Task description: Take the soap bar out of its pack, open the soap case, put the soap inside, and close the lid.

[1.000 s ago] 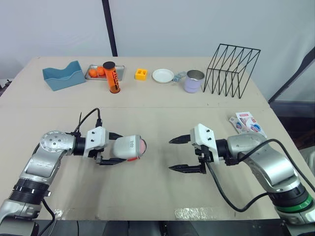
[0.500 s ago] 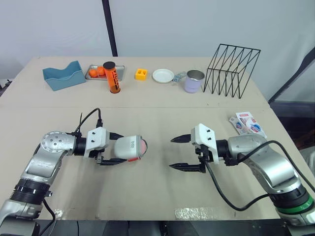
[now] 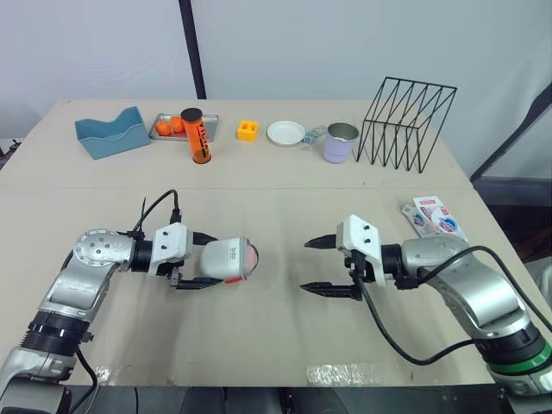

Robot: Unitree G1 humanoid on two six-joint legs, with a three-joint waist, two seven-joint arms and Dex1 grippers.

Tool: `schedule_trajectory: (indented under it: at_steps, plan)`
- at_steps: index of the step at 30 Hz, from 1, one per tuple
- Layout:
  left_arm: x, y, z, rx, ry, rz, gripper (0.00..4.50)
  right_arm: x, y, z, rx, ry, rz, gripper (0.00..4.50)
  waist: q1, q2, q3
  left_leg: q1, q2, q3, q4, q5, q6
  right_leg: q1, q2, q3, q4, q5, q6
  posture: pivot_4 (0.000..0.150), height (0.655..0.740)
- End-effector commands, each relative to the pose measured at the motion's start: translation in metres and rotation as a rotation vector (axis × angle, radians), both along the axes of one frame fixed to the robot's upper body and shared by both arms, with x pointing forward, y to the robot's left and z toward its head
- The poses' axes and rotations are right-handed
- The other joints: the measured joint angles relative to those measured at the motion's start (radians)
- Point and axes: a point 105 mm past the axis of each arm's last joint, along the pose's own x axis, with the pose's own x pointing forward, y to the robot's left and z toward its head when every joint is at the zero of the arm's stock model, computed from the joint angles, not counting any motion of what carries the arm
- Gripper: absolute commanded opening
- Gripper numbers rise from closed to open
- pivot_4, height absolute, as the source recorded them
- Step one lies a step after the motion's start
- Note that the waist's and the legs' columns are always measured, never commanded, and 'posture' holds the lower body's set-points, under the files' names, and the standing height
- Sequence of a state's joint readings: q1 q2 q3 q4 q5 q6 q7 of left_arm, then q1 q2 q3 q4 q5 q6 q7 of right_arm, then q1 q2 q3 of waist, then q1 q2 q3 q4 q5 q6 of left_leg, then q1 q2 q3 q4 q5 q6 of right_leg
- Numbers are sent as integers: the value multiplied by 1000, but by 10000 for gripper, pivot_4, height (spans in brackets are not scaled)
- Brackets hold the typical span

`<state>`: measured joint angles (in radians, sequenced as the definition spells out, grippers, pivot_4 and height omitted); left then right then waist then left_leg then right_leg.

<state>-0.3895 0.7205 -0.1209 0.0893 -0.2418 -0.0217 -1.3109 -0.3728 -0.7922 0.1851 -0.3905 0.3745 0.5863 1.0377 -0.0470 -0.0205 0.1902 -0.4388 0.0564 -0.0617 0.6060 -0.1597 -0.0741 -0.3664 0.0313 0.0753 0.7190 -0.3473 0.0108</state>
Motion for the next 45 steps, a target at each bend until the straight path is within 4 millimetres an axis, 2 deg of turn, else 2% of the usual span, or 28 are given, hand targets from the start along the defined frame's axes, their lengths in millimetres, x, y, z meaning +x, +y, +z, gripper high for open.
schedule_trajectory:
  at_steps: [1,14,18,22,31,45]
  plan:
    - [3,-7,10,10,-18,-25,35325,1,0,7,-3,-39,2,44106,0,0,0,0,0,0,0,0,0,0,0,0,0,0,0,1500,7371]
    - [13,-29,4,93,31,-66,35325,-2,2,5,-6,-25,-9,44106,0,0,0,0,-1,-1,1,0,0,1,0,0,0,0,0,1500,7371]
    - [20,-38,16,21,-46,-65,35325,0,2,4,1,-8,-33,44106,1,0,0,0,-1,-1,1,0,0,1,0,0,0,0,0,1500,7371]
    - [21,-36,20,-29,-117,-61,35325,1,2,7,27,12,-52,44106,1,0,0,0,-1,-1,2,0,0,1,0,0,0,0,0,1500,7371]
    - [10,-13,-1,-14,-106,-20,35325,4,4,13,77,71,-80,44106,0,0,0,0,0,-1,2,0,0,1,0,0,0,0,0,1500,7371]
    - [8,-17,-4,28,-7,-31,35325,4,8,11,61,80,-59,44106,1,0,0,0,-1,-2,2,0,0,2,0,-1,0,0,1,1500,7371]
